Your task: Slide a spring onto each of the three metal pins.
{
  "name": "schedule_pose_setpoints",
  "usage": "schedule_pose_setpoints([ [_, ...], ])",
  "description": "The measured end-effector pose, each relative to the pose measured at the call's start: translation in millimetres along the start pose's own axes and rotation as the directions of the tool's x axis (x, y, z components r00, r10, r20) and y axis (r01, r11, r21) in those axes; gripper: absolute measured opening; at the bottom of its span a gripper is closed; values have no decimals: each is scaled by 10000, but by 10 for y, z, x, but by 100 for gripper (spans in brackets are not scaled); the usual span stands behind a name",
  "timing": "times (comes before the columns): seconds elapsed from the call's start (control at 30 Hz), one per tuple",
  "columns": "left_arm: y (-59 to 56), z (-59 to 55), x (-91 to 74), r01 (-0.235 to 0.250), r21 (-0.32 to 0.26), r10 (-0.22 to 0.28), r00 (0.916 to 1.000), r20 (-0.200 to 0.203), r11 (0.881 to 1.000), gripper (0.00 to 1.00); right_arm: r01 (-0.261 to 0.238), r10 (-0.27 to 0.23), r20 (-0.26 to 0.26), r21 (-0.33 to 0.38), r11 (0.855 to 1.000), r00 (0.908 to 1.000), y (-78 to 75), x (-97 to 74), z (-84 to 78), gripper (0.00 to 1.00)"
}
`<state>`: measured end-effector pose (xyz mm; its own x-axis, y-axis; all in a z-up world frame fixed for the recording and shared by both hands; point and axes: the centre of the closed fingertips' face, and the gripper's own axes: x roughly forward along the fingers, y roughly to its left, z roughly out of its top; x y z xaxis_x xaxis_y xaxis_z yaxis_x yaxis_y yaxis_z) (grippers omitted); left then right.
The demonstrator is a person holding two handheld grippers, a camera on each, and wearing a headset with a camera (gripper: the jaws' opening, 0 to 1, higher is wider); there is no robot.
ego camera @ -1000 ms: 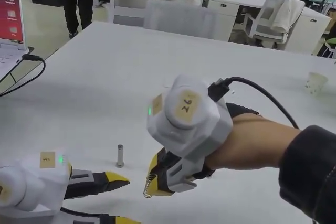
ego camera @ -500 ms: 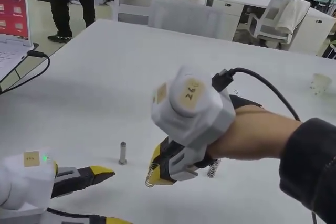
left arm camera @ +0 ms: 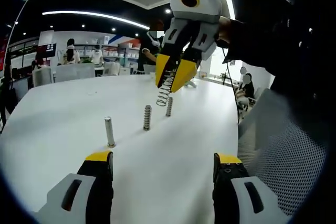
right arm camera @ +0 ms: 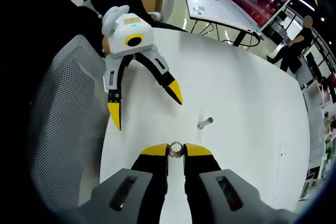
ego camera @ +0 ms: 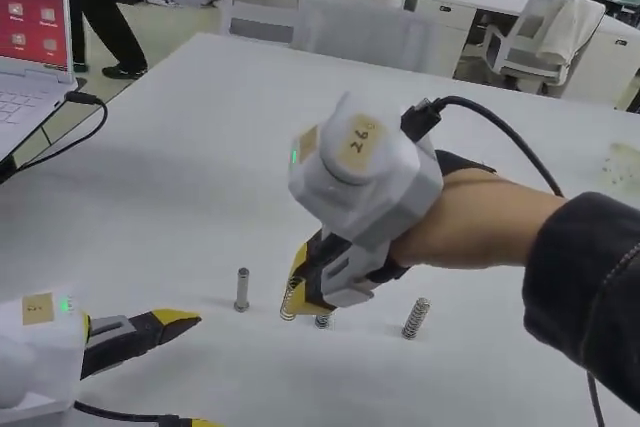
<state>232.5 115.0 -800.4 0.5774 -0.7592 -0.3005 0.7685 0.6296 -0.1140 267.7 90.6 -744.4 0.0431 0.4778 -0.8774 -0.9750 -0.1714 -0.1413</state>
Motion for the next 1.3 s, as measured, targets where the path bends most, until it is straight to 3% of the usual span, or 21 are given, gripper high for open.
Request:
schedule_pose_setpoints([
  [0.43,60,-65,-50,-364,-52,364,9993,4,9993,79,363,-363,19,-188,9992,9993,-305,52,155,8],
  [0.63,74,-70,-53,-405,85,405,9992,-31,9991,79,383,-382,82,-163,9991,9992,-486,153,224,8],
  [1.3,195,-144,-66,-530,704,545,9983,-198,9961,80,64,-64,-174,11,10000,9998,-588,489,225,8],
])
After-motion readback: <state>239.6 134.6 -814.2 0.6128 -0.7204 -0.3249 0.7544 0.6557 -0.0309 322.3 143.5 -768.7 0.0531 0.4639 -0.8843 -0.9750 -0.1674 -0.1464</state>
